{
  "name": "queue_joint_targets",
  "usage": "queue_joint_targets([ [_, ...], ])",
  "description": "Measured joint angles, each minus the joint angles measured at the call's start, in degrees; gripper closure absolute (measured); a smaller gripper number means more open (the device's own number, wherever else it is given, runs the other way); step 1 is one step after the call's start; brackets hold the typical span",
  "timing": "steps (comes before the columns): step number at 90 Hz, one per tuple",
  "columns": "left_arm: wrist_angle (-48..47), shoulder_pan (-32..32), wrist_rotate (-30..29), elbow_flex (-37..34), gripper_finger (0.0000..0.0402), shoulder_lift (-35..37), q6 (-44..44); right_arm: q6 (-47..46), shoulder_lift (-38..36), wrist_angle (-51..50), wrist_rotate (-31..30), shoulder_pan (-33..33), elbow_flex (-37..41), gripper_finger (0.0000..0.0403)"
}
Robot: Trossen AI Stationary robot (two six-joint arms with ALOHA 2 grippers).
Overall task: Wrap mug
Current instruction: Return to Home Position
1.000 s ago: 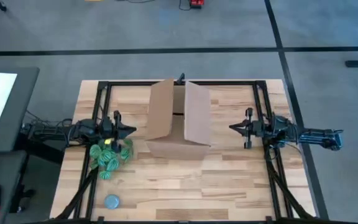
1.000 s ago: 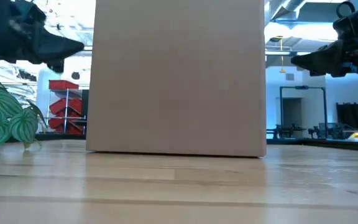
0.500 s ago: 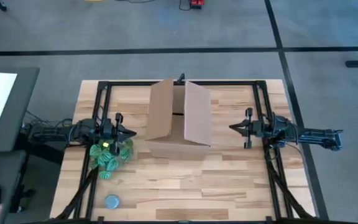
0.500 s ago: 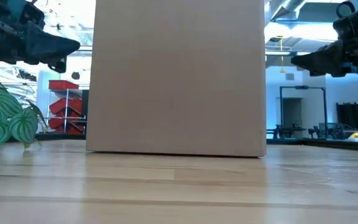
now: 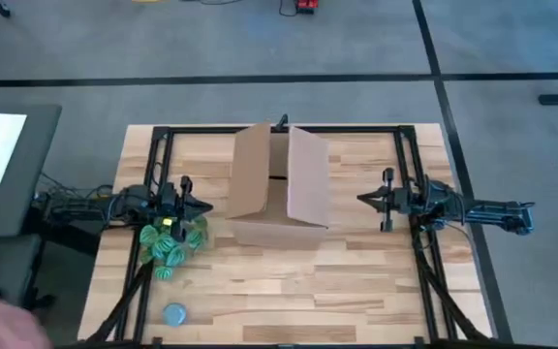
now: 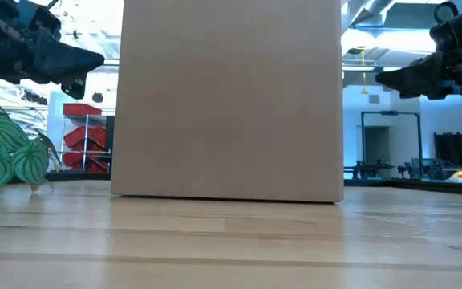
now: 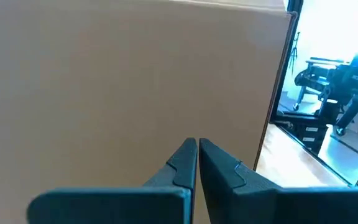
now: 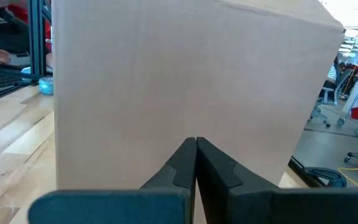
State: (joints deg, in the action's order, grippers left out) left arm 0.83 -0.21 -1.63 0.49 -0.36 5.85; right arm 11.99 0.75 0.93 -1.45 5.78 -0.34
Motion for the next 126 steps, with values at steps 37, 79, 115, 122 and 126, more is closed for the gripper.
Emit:
queue_joint_targets([
  [37,0.01,-0.04,3.12,0.00,0.0402,0.00,3.01,0.00,-0.02,0.00,0.00,0.00,0.00,0.0403],
  [79,0.32,-0.03,8.74,0.57,0.0402,0.00,3.01,0.00,-0.02,0.00,0.00,0.00,0.00,0.0403],
  [115,0.17,-0.02,9.26,0.61,0.0402,0.00,2.99,0.00,-0.01,0.00,0.00,0.00,0.00,0.0403],
  [122,0.17,-0.02,9.33,0.61,0.0402,0.00,2.99,0.00,0.00,0.00,0.00,0.00,0.00,0.0403],
  [126,0.17,-0.02,9.35,0.61,0.0402,0.00,2.99,0.00,0.00,0.00,0.00,0.00,0.00,0.0403],
])
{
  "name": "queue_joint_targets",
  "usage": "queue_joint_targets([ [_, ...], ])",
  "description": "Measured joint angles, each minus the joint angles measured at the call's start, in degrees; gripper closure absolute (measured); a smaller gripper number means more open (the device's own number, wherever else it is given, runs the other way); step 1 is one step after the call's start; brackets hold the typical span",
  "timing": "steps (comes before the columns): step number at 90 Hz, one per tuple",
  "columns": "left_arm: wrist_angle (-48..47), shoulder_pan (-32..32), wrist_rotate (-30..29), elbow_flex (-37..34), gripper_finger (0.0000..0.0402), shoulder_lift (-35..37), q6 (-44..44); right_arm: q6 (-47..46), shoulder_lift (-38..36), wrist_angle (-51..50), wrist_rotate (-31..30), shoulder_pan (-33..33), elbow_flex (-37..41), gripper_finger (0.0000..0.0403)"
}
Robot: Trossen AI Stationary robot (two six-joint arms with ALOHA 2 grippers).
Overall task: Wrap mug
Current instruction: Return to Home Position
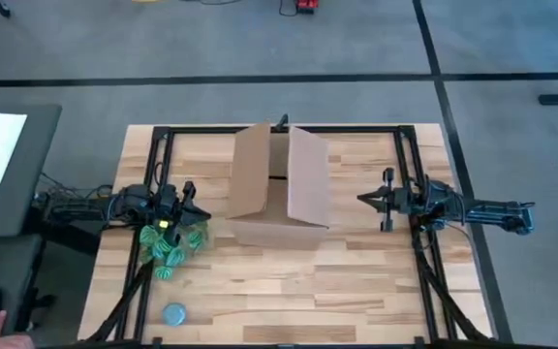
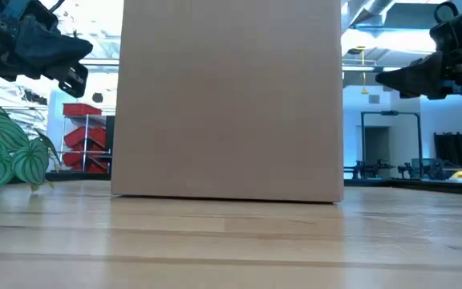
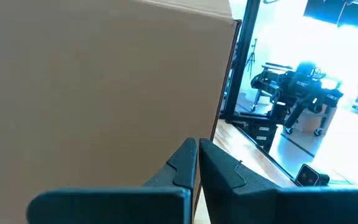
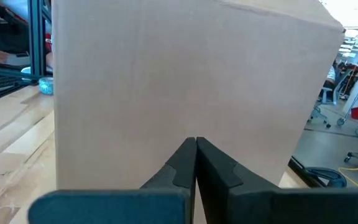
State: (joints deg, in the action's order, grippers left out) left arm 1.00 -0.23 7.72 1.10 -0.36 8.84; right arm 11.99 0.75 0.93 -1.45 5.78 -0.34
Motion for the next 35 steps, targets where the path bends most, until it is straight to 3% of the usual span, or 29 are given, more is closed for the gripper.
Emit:
queue_joint_targets([
  [35,0.04,0.00,1.10,0.02,0.0402,0.00,0.00,0.00,-0.02,0.00,0.00,-0.01,0.00,0.0403],
])
